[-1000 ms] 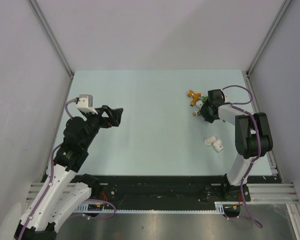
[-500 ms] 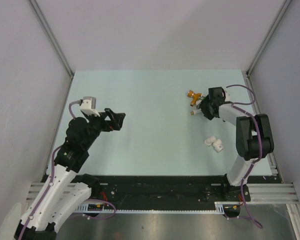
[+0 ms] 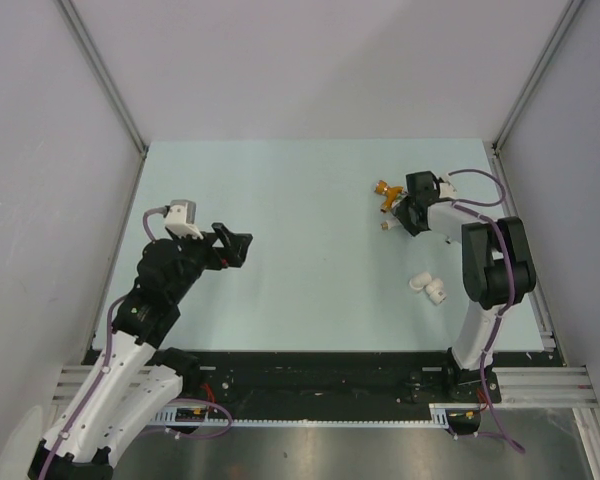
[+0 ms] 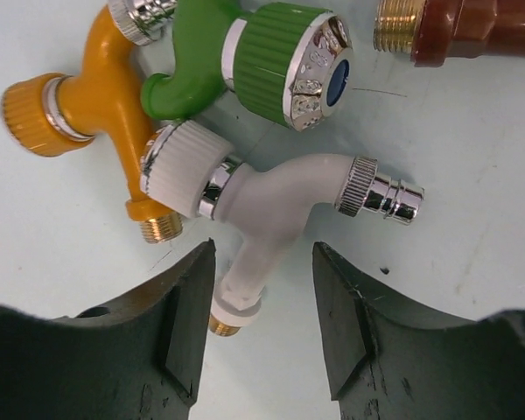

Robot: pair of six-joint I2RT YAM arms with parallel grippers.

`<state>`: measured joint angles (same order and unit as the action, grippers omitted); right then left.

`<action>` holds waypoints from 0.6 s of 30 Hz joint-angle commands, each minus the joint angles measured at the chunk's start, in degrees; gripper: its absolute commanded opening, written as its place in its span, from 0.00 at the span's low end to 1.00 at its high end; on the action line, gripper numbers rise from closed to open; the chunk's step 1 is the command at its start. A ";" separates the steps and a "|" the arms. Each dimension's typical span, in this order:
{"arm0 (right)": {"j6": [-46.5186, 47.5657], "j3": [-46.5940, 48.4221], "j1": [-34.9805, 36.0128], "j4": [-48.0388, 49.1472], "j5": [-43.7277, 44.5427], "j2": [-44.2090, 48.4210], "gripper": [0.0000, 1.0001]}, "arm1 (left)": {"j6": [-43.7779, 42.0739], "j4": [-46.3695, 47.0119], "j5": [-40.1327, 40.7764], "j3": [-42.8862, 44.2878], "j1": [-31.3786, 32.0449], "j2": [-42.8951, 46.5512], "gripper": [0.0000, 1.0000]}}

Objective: Install the water faucets

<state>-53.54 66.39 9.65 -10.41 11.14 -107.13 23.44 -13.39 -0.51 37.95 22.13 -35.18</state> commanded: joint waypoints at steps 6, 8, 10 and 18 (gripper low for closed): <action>3.00 7.17 2.74 -7.07 8.81 -5.98 0.49 | 0.64 1.69 -1.59 -1.57 0.37 0.99 1.00; 3.61 7.61 3.01 -8.13 8.99 -6.68 0.47 | 0.82 2.05 -2.03 -2.35 0.37 1.34 1.00; 3.97 7.61 3.09 -9.09 8.99 -6.86 0.44 | 0.82 2.57 -2.65 -2.80 0.28 1.52 1.00; 8.27 7.26 4.85 -14.28 8.73 -4.67 0.21 | 0.99 5.65 -8.01 -4.73 0.46 -0.50 1.00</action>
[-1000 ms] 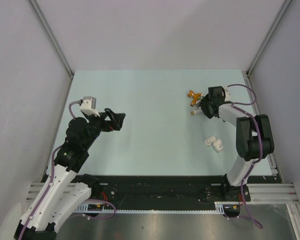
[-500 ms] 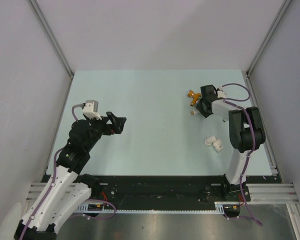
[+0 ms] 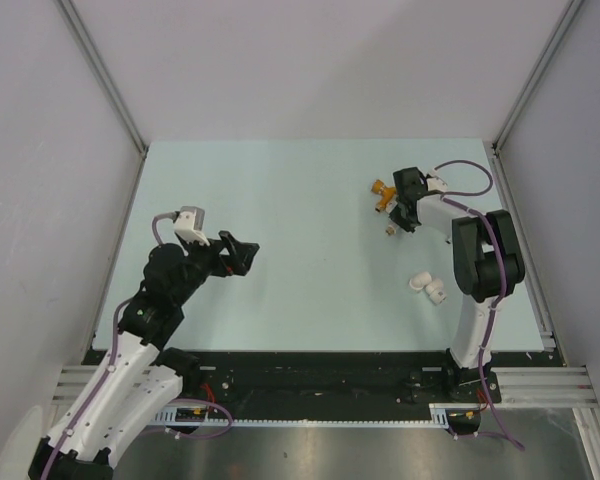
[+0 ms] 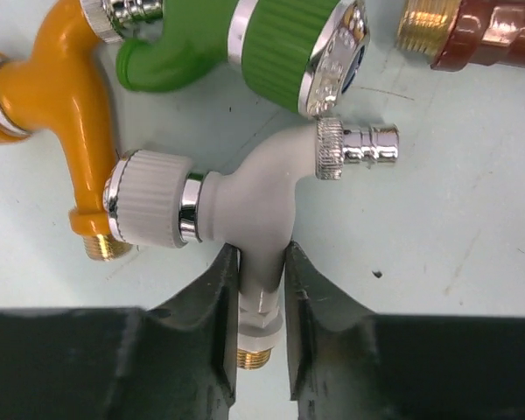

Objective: Install the water faucets

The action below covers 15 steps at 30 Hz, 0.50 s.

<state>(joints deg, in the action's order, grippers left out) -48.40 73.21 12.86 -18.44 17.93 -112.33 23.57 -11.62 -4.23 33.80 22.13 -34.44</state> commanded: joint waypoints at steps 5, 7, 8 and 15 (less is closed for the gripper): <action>5.07 -2.63 5.85 -6.44 2.89 6.94 0.00 | 2.35 6.69 -8.95 -0.67 1.07 -5.28 1.00; 5.25 -4.64 7.26 -5.91 2.81 11.41 0.00 | 3.58 7.66 -10.97 -0.58 1.42 -7.74 1.00; 5.25 -5.44 8.48 -5.39 2.81 13.26 0.00 | 4.11 8.97 -11.76 -0.49 1.51 -8.45 1.00; 6.83 -9.22 16.83 -0.29 5.44 27.94 0.00 | 9.20 13.99 -16.16 2.05 3.71 -15.39 1.00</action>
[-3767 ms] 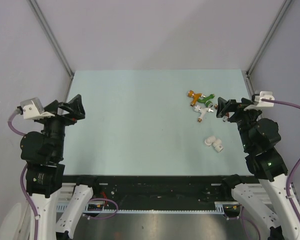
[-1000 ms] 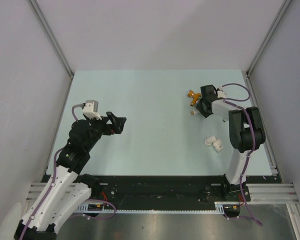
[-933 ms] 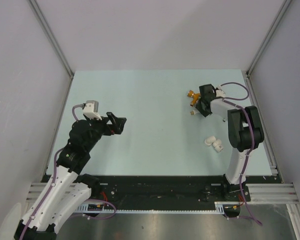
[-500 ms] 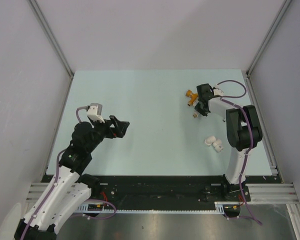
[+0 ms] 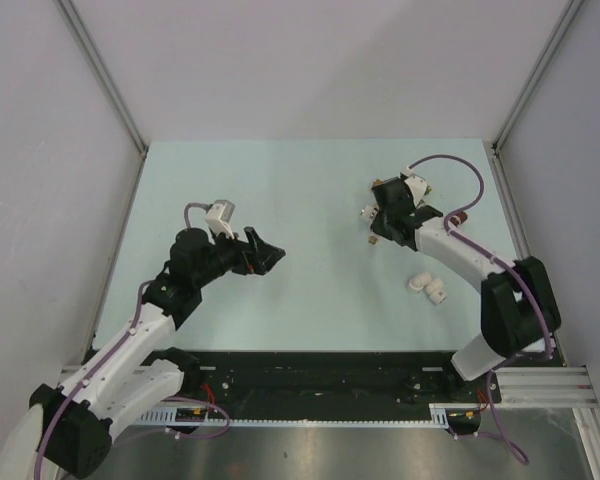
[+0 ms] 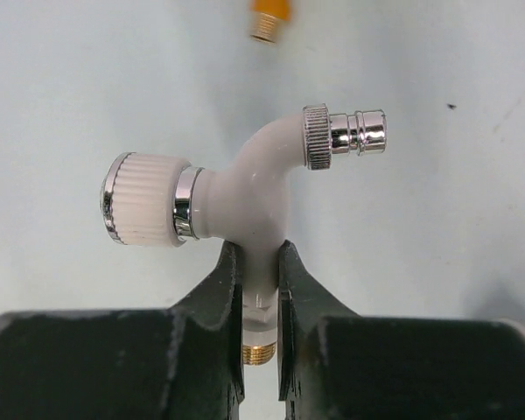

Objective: Install the water faucets

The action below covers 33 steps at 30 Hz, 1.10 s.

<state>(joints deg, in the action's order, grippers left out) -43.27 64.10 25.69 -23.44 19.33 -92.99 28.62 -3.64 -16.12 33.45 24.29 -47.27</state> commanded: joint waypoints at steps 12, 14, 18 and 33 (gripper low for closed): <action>1.17 -1.87 19.30 13.76 11.16 22.23 0.00 | 10.14 15.06 -1.20 9.79 11.64 -13.02 1.00; 0.99 -2.31 21.41 15.17 11.17 23.02 0.00 | 10.05 15.42 0.29 11.28 12.79 -14.60 0.99; 1.08 -2.57 24.75 16.85 12.48 24.08 0.00 | 10.31 16.56 0.65 13.56 14.81 -17.24 0.94; 0.20 -3.98 28.71 18.08 12.31 27.95 0.00 | 7.50 18.32 2.50 17.52 19.04 -23.75 0.46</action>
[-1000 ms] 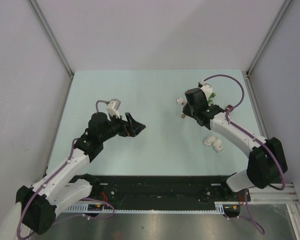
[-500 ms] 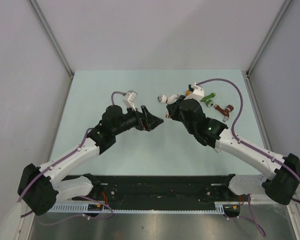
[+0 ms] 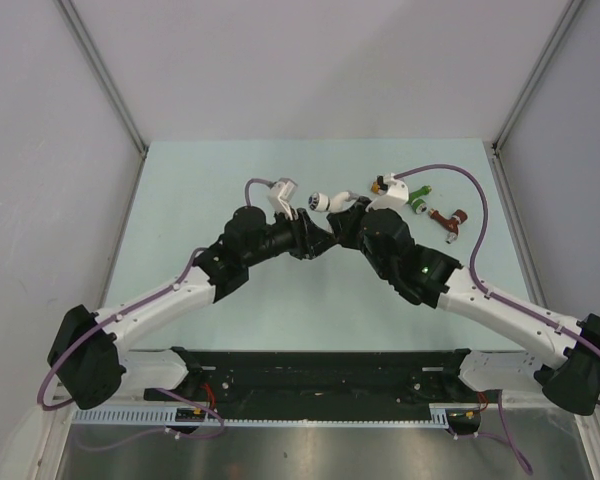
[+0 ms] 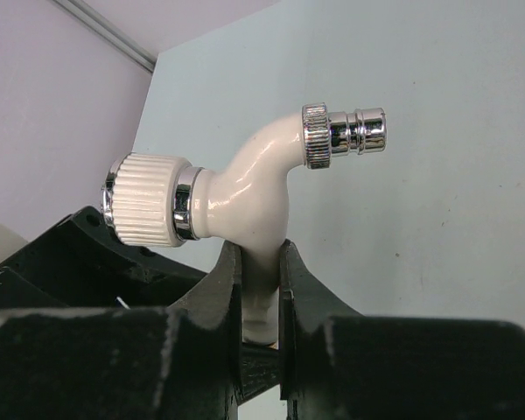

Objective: Install the water faucets

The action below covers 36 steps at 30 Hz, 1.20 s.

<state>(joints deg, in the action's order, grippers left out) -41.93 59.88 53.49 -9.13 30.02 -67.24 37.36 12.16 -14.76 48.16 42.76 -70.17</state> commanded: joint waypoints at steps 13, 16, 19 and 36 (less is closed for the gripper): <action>13.79 -0.29 -4.17 6.66 -23.60 7.82 0.62 | -13.18 1.04 -2.02 3.26 0.39 3.18 0.00; 18.02 0.32 -11.73 5.70 -41.88 10.98 0.78 | -19.42 -4.15 -4.21 3.87 -0.31 6.00 0.00; 25.38 4.18 -18.32 -0.17 -54.40 12.40 0.86 | -25.66 -9.60 -7.46 5.27 -1.19 8.64 0.00; 58.45 29.33 -21.94 -39.91 -73.35 4.15 0.91 | -39.47 -29.92 -33.13 19.07 -1.81 7.24 0.00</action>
<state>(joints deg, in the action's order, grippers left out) 10.63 86.76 31.48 -41.19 -38.74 -60.27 2.39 -16.45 -39.99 63.77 40.60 -62.41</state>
